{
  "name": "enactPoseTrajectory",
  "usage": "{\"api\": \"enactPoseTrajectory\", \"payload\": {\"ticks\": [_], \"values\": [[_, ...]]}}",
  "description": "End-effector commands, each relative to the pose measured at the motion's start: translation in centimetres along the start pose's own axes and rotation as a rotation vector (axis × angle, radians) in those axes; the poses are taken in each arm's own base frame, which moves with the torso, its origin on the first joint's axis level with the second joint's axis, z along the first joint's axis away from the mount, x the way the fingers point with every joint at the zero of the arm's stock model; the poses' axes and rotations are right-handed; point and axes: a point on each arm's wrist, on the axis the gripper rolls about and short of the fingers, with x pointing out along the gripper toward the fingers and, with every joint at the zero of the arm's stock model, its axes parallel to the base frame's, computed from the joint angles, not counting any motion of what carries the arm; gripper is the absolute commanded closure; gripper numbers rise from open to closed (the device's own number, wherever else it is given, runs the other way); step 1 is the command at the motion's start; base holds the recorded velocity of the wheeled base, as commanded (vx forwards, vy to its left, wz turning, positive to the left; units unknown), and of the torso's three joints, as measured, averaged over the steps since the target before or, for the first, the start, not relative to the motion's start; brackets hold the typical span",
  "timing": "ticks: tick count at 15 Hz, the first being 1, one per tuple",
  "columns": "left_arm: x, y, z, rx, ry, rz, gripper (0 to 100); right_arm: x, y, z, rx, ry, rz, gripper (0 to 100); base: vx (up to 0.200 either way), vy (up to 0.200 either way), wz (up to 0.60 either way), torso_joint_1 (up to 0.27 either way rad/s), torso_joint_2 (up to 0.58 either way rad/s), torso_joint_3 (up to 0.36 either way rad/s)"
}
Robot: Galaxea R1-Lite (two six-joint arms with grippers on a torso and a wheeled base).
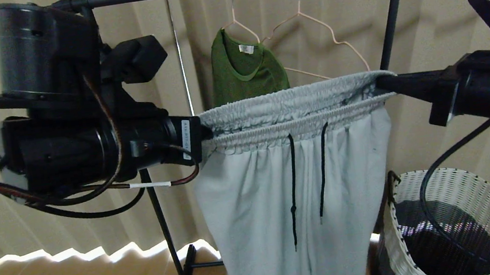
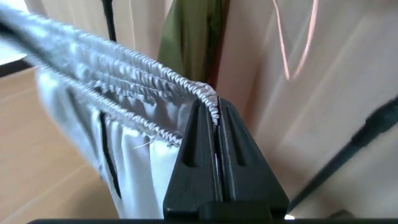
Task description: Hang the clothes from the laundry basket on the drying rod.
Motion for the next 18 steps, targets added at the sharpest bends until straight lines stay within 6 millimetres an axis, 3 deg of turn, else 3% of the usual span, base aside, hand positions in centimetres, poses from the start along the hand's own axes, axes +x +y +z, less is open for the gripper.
{"api": "enactPoseTrajectory", "payload": {"ticks": [1, 6, 9, 11, 13, 14, 16, 18], "values": [[-3.6, -0.5, -0.2, 0.008, -0.042, -0.058, 100, 2.5, -0.7, -0.6, 0.002, -0.01, 0.0, 100, 0.0, 0.0, 0.0, 0.0, 0.0, 0.0], [-7.8, -2.4, -0.7, 0.041, -0.083, -0.214, 100, 4.2, -0.8, -0.3, -0.002, -0.05, 0.013, 100, 0.0, 0.0, 0.0, 0.0, 0.0, 0.0], [-8.2, -2.5, -0.6, 0.042, -0.091, -0.221, 100, 4.5, 0.0, -0.3, 0.017, -0.047, 0.041, 100, 0.0, 0.0, 0.0, 0.0, 0.0, 0.0], [-7.5, -2.3, -0.6, 0.045, -0.086, -0.201, 100, 4.1, 0.0, -0.3, 0.018, -0.038, 0.024, 100, 0.0, 0.0, 0.0, 0.0, 0.0, 0.0], [-6.1, -0.9, -0.2, 0.035, -0.083, -0.121, 100, 3.2, 0.0, 0.3, 0.011, -0.054, 0.007, 100, 0.0, 0.0, 0.0, 0.0, 0.0, 0.0], [-4.7, 0.8, 0.1, 0.048, -0.083, -0.043, 100, 2.0, 0.1, 0.8, 0.016, -0.036, -0.004, 100, 0.0, 0.0, 0.0, 0.0, 0.0, 0.0], [-2.9, 2.2, 0.1, 0.043, -0.1, 0.016, 100, -0.4, 0.1, 1.7, 0.024, -0.013, -0.025, 100, 0.0, 0.0, 0.0, 0.0, 0.0, 0.0], [-2.7, 2.1, -0.4, 0.029, -0.106, 0.009, 100, -1.6, 0.4, 1.3, 0.033, 0.014, -0.02, 100, 0.0, 0.0, 0.0, 0.0, 0.0, 0.0]]}}
